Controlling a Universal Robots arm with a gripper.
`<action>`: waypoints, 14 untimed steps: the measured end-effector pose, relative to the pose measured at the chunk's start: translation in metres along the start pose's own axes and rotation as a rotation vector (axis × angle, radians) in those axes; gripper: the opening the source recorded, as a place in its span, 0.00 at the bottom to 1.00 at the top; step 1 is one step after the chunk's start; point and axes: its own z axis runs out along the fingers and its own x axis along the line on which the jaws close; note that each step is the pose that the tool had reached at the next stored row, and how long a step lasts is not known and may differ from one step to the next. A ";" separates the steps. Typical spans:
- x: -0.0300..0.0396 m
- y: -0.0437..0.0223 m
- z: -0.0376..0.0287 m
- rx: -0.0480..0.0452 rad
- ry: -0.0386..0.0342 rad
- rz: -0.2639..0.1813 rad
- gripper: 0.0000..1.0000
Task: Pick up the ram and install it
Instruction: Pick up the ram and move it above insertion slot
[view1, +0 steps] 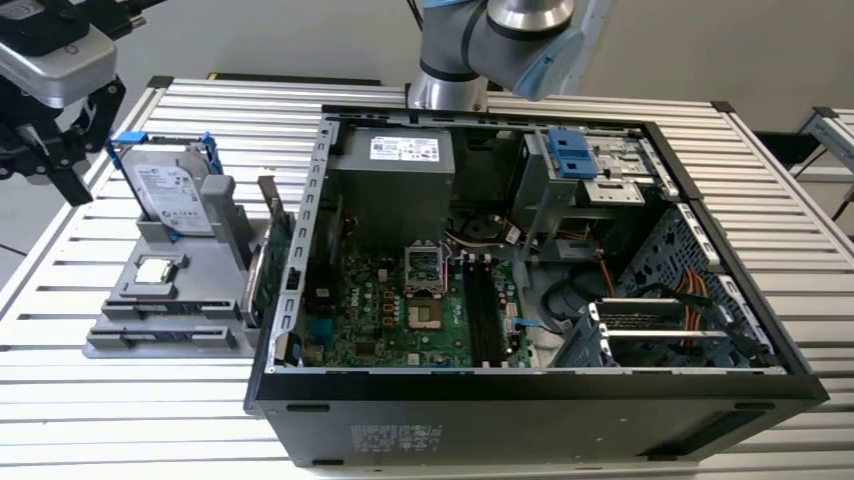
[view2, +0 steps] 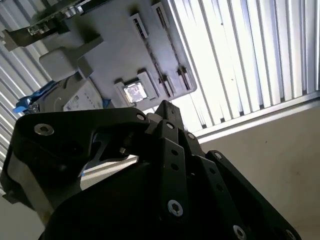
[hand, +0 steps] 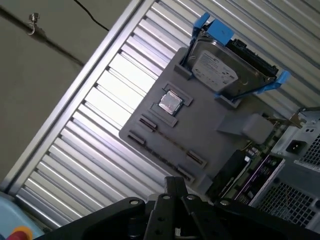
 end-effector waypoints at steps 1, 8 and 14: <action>-0.0001 0.0001 0.0000 0.0000 0.0004 -0.008 0.00; -0.0005 0.0009 0.0001 0.0000 0.0058 -0.121 0.00; -0.0006 0.0009 0.0001 0.0003 0.0079 -0.159 0.00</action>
